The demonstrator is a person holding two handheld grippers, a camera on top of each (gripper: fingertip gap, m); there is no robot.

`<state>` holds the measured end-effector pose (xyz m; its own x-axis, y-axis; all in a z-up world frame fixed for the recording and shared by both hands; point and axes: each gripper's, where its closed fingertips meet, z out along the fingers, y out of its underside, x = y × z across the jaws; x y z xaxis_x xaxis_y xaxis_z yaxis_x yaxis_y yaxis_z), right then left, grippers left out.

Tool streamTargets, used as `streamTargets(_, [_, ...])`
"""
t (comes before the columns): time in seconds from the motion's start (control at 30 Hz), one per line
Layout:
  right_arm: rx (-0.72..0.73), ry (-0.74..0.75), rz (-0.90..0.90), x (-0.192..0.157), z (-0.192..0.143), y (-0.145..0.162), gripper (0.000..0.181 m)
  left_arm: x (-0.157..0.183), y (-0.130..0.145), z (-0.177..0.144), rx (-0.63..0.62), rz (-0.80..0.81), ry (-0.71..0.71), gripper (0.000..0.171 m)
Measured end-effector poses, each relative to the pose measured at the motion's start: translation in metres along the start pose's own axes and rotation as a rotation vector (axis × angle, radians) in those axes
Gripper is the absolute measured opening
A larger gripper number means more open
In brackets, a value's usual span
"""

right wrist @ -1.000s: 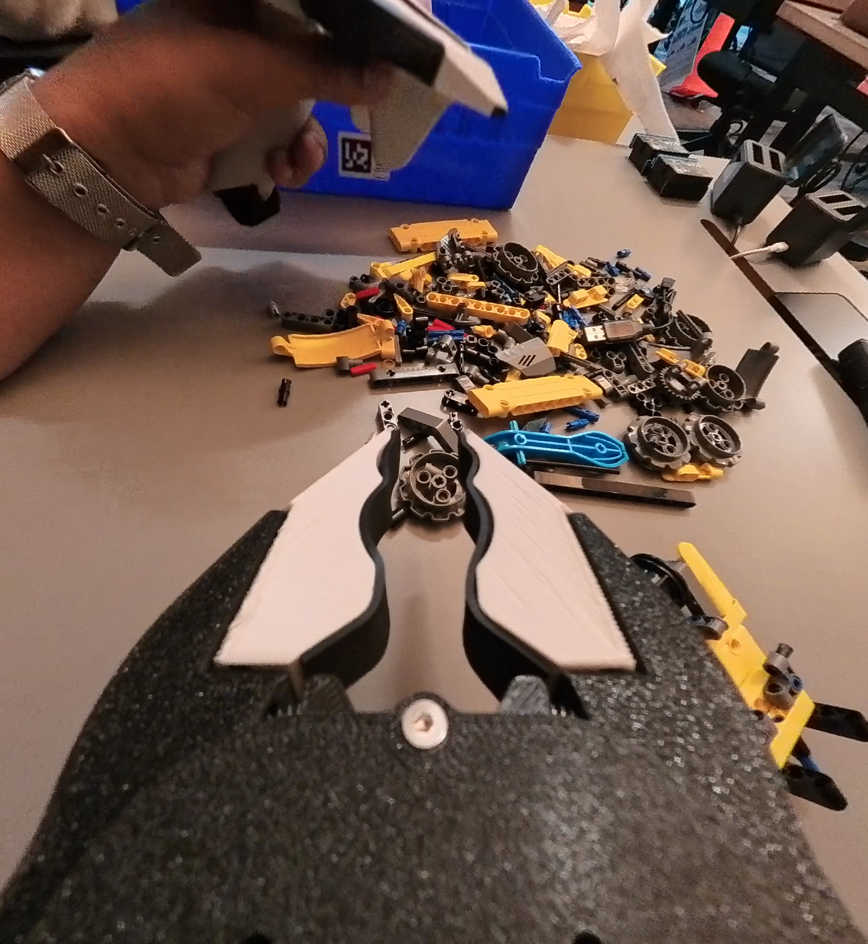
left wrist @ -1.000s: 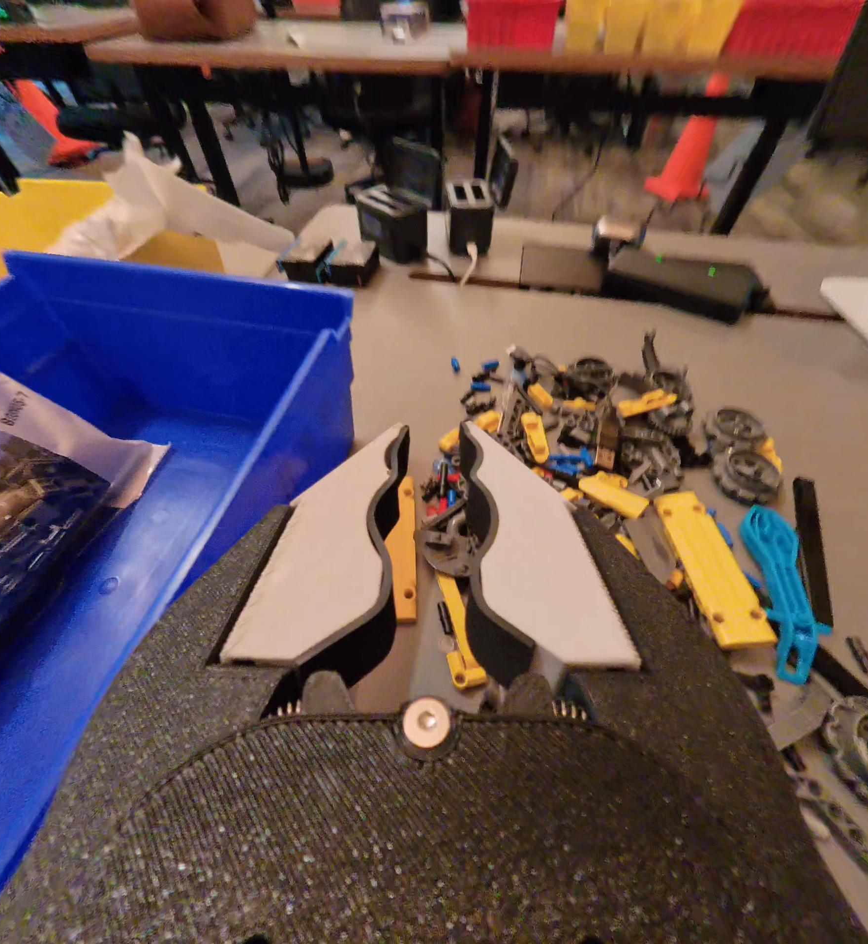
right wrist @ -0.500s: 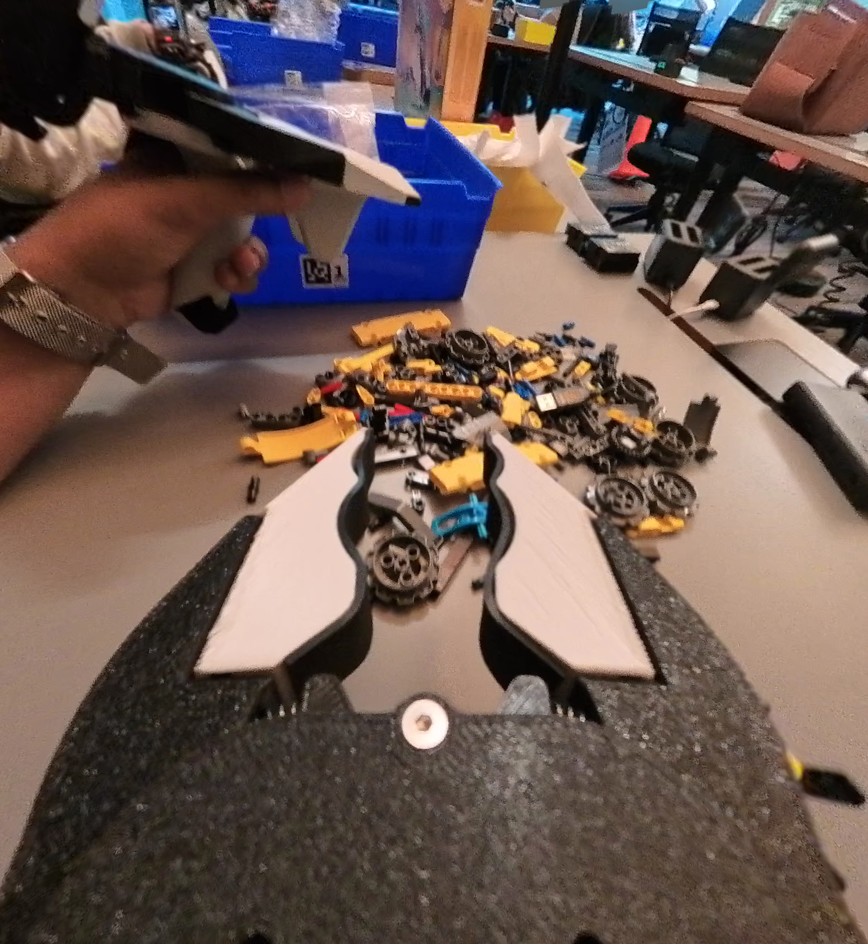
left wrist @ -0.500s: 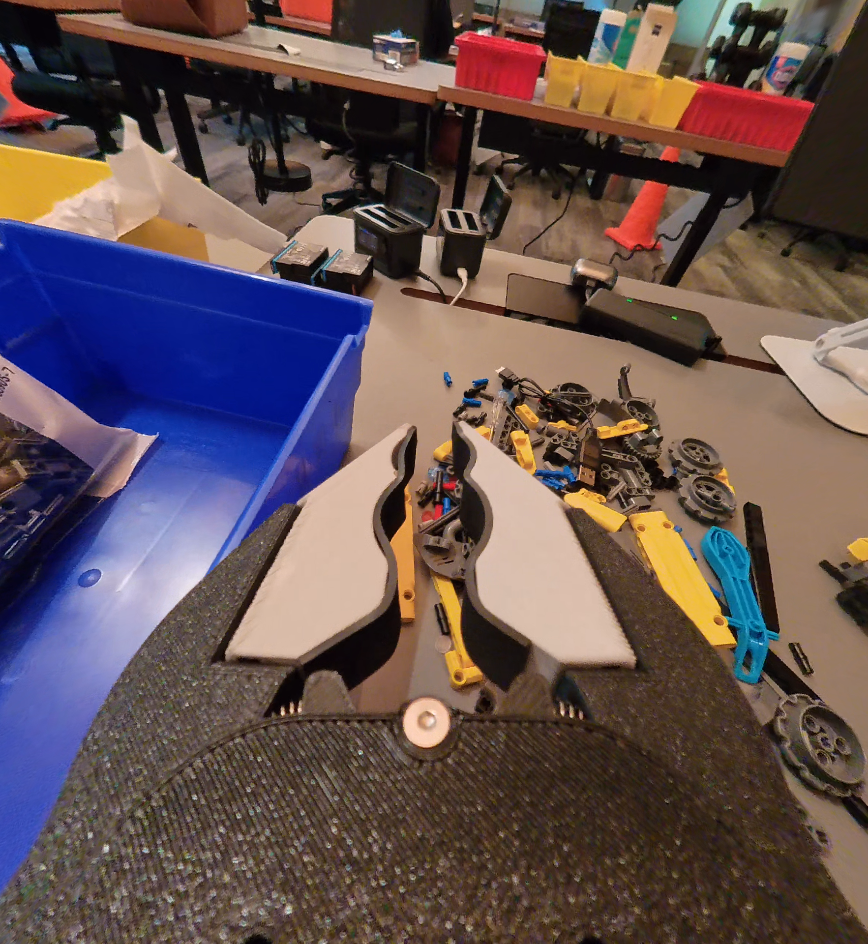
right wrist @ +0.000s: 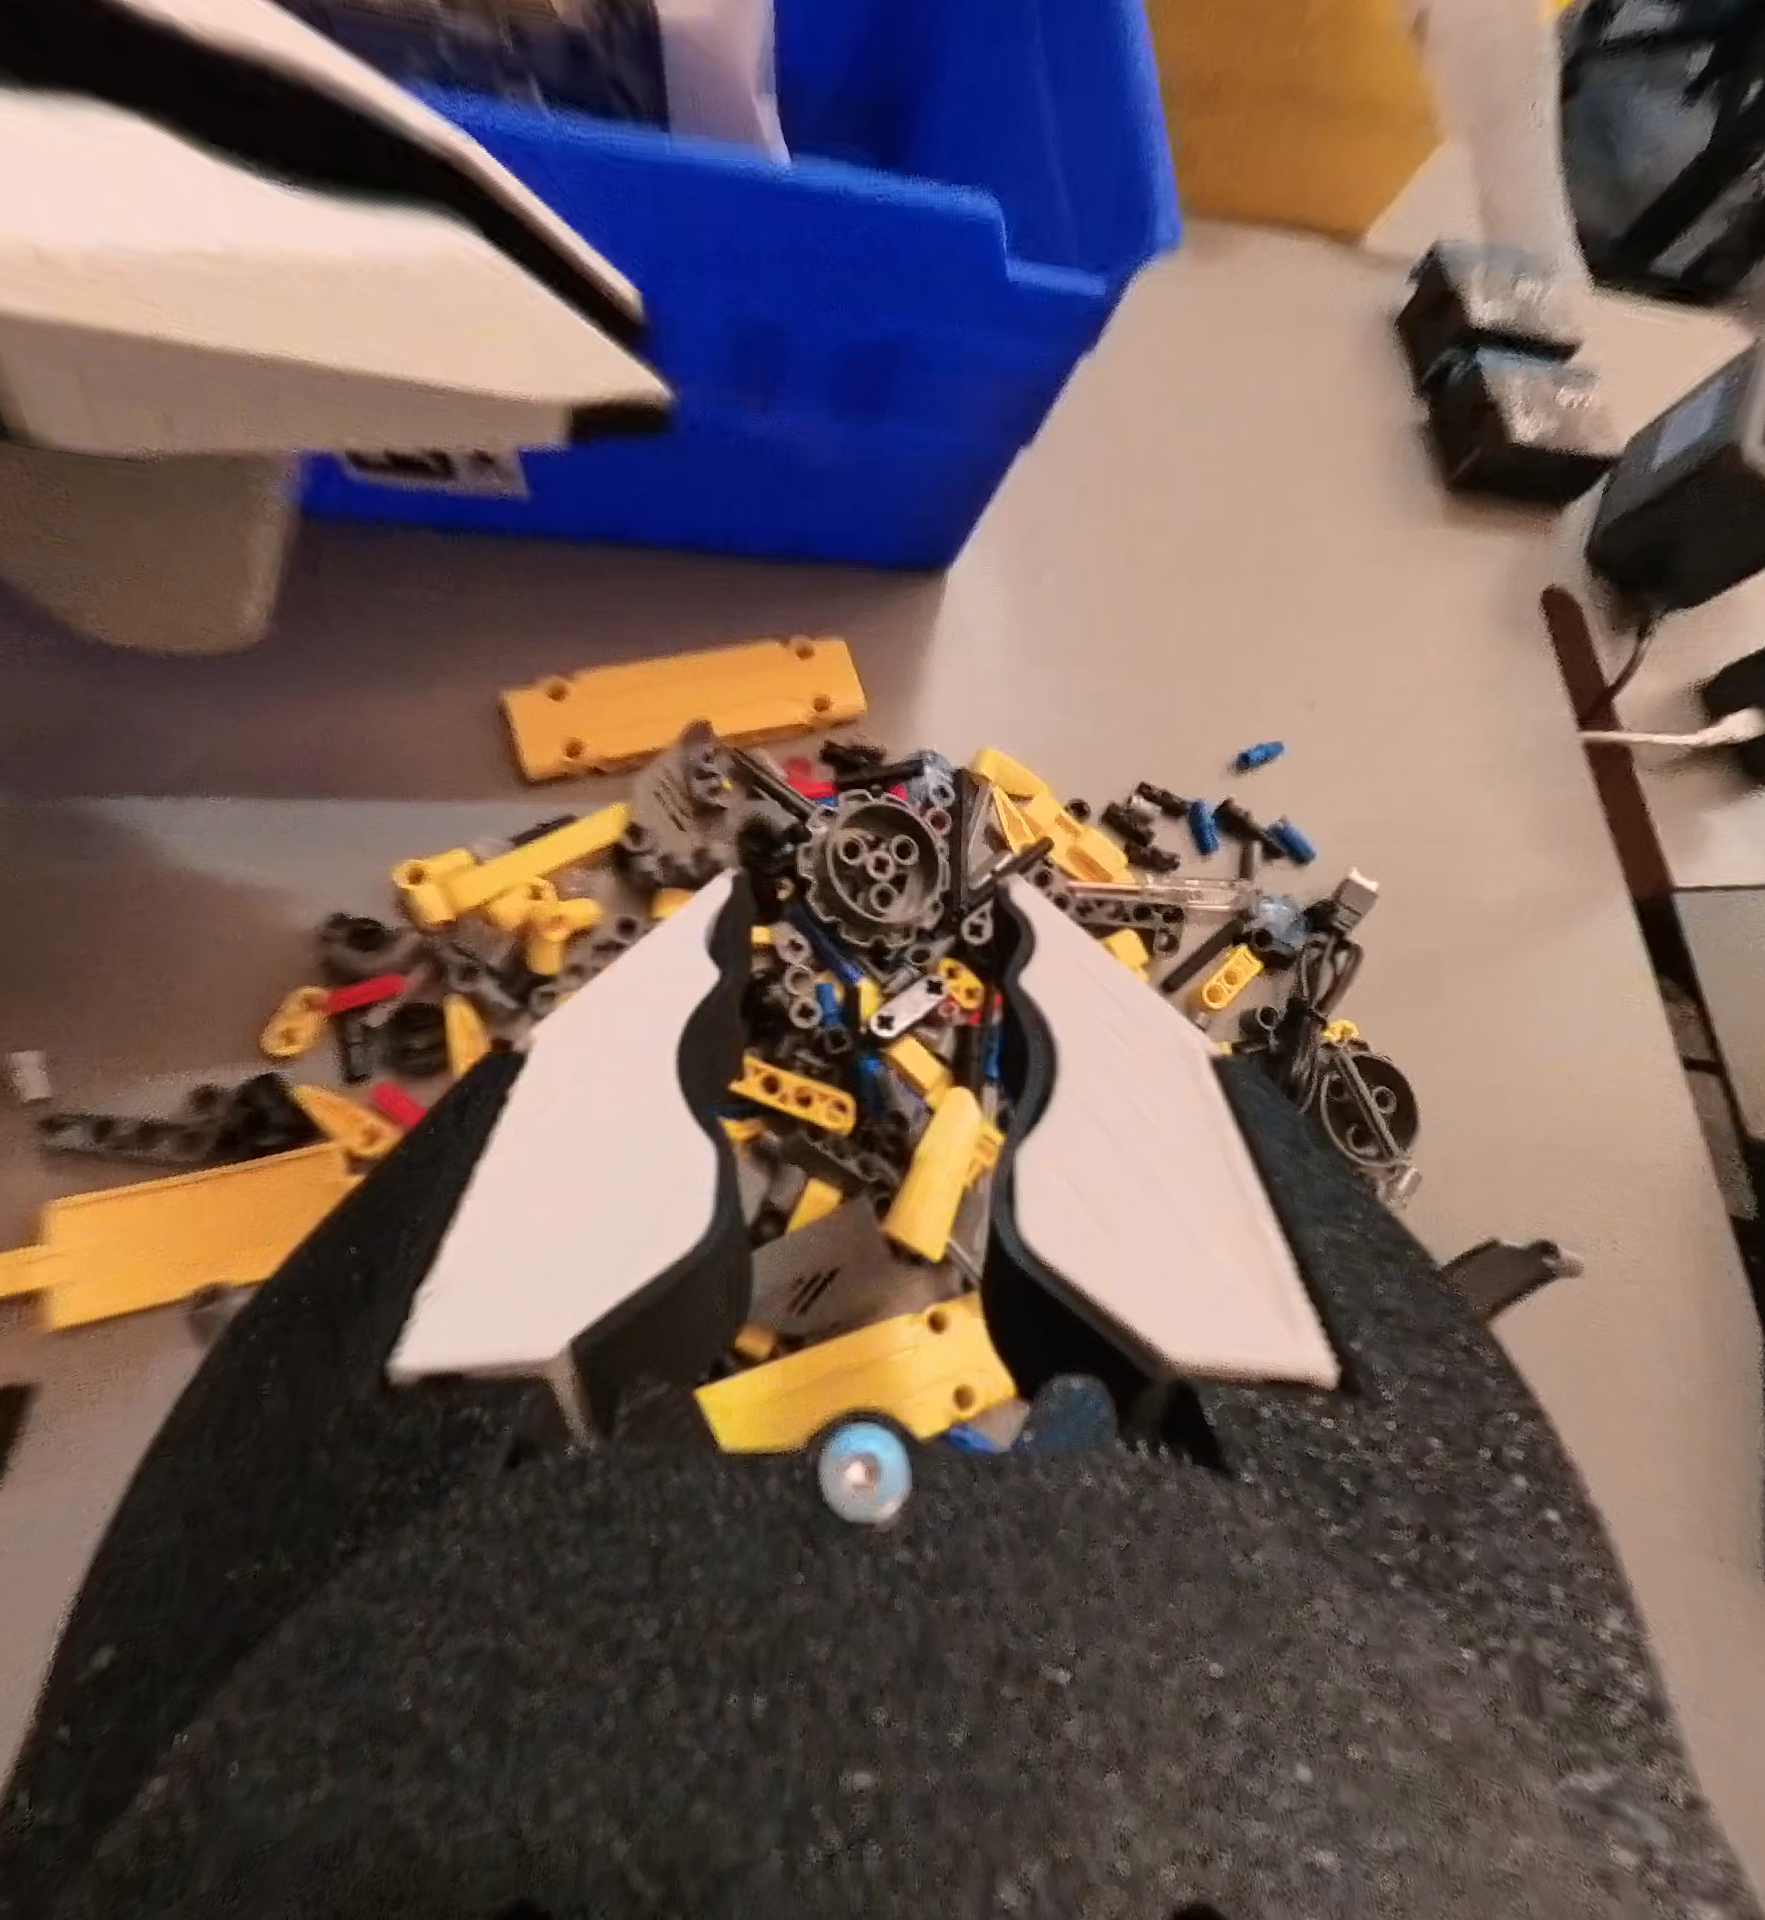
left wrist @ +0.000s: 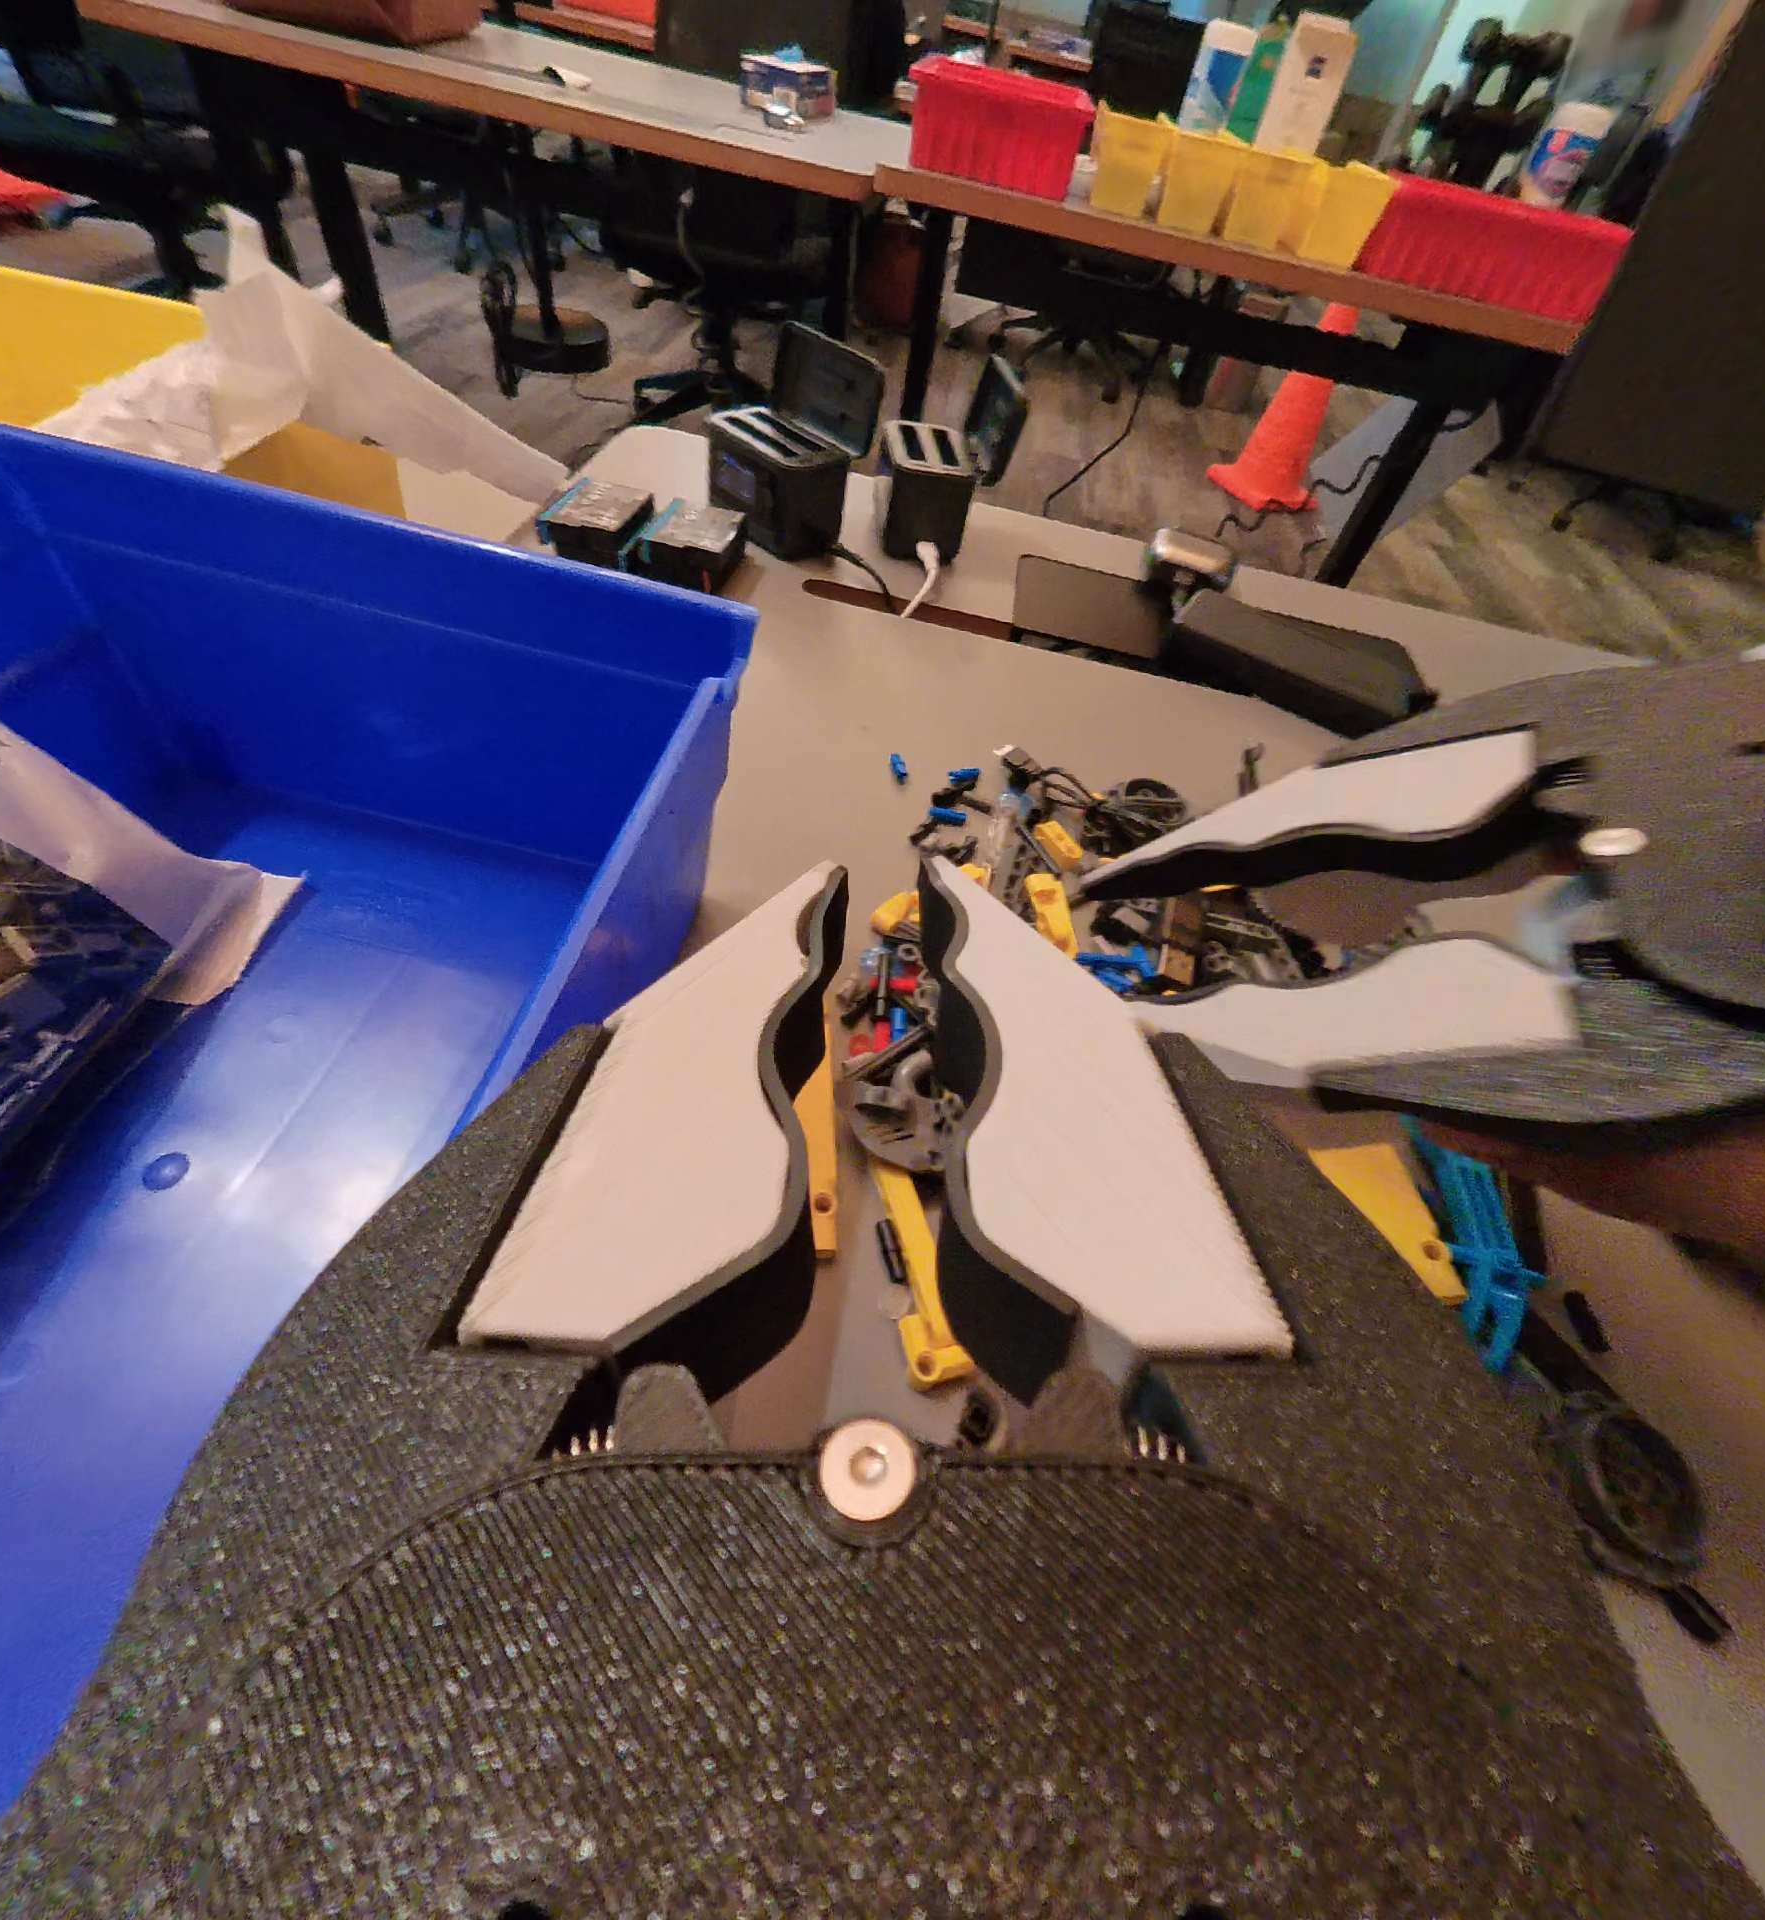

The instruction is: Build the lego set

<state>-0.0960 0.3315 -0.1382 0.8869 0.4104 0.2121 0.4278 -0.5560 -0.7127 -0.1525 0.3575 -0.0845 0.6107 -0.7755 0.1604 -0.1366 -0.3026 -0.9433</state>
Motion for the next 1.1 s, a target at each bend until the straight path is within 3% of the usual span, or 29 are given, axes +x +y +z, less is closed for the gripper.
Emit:
streamTargets(0.33, [-0.049,-0.166,0.16,-0.008,0.042,0.013,0.046,-0.001,0.002,0.0,-0.019,0.011,-0.011,0.013])
streamTargets(0.47, [-0.059,-0.126,0.109,-0.004,0.043,0.017,0.027,0.001,0.0,0.0,-0.01,-0.012,0.013,0.013])
streamTargets(0.5, [-0.045,-0.11,0.099,-0.002,0.04,0.015,0.016,0.001,0.0,-0.001,-0.007,-0.017,0.014,0.013])
streamTargets(0.7, [0.089,0.004,0.121,0.027,0.001,-0.005,0.015,-0.001,0.001,0.0,-0.01,-0.007,-0.003,0.013])
streamTargets(0.9, [-0.001,0.289,0.132,0.088,-0.053,0.035,0.014,-0.001,0.008,0.003,-0.049,0.027,-0.017,0.013])
streamTargets(1.1, [-0.032,0.287,0.236,0.102,-0.075,0.066,0.015,-0.003,0.015,0.006,-0.084,0.045,-0.039,0.013])
